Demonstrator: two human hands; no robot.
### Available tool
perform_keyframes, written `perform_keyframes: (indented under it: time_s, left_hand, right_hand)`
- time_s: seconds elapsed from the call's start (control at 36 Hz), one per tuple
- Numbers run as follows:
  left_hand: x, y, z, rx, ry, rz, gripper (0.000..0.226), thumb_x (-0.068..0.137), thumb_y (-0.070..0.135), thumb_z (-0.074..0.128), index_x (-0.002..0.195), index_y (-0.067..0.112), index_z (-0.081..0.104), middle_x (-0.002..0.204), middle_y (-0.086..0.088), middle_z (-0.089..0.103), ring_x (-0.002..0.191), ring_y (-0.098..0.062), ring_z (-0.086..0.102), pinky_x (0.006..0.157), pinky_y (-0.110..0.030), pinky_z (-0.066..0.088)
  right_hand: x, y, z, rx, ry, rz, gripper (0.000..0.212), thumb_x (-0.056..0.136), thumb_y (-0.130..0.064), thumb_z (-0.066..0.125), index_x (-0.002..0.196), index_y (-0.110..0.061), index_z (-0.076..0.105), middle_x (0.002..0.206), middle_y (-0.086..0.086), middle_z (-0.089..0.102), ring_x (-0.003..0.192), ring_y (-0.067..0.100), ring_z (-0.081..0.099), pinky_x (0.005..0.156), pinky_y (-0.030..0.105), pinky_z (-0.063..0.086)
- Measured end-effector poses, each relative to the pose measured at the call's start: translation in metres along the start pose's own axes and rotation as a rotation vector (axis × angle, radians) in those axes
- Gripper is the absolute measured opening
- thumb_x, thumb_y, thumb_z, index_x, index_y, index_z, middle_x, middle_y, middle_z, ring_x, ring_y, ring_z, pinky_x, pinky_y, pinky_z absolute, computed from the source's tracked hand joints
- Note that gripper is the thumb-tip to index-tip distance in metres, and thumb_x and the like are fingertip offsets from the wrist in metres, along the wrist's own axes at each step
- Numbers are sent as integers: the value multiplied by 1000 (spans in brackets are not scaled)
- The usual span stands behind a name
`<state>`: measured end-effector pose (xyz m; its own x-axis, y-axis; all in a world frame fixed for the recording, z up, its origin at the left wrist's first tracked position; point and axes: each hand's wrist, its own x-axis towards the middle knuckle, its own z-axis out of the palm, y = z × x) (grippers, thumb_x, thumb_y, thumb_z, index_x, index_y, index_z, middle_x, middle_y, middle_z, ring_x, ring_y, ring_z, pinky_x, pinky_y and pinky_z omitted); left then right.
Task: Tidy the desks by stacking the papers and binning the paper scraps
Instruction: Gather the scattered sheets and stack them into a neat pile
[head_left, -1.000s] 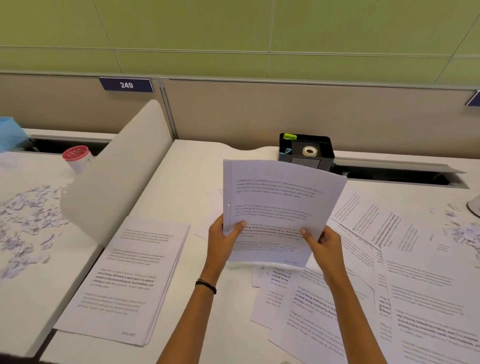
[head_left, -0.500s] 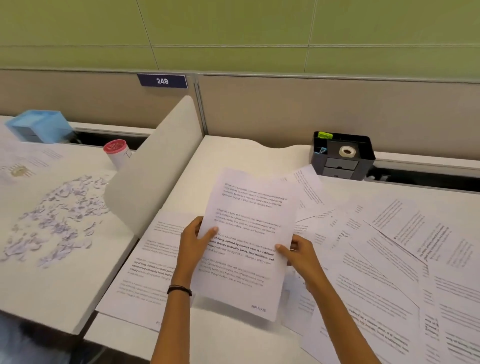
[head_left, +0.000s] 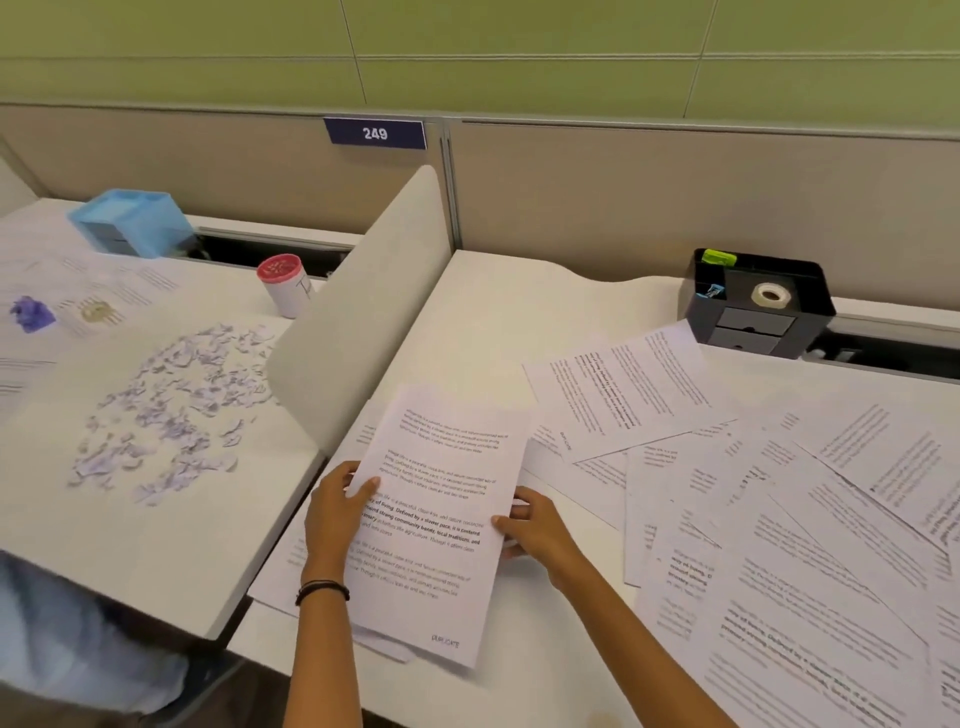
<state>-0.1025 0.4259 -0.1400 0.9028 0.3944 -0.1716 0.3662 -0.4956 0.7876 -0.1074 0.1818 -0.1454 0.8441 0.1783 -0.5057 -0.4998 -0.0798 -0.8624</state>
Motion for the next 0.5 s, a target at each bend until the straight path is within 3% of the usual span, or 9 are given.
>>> perform_keyframes:
  time_s: [0.11,0.25,0.39,0.5]
  left_hand:
    - [7,-7,-12,38,46,-40,41,89,22,63,125,5,54,124,-13,57,117,-29,52,87,-34,40]
    - [24,-20,-30,180,82,-16,34,90,27,61,118,8,58,115,-12,64,101,-29,59,77,-33,43]
    - [30,-21,-36,225,118,-4,28,91,23,59,115,7,59,112,-14,64,88,-23,56,71,-31,41]
    - [32,-24,-34,264,140,-9,28,92,21,59,115,6,58,113,-15,64,93,-30,59,70,-32,40]
  right_hand:
    - [8,3,23,-36,-29,3,34,86,0,56,112,-20,48,106,9,65,81,18,68,62,30,58]
    - [16,3,48,-63,-64,16,46,86,0,54,125,-22,41,102,14,64,74,20,67,64,29,58]
    - [20,4,58,-84,-98,31,53,86,0,52,131,-22,36,89,6,63,72,17,66,64,25,57]
    - [22,5,55,-105,-115,54,51,88,-1,52,133,-19,36,92,6,63,74,16,66,64,25,56]
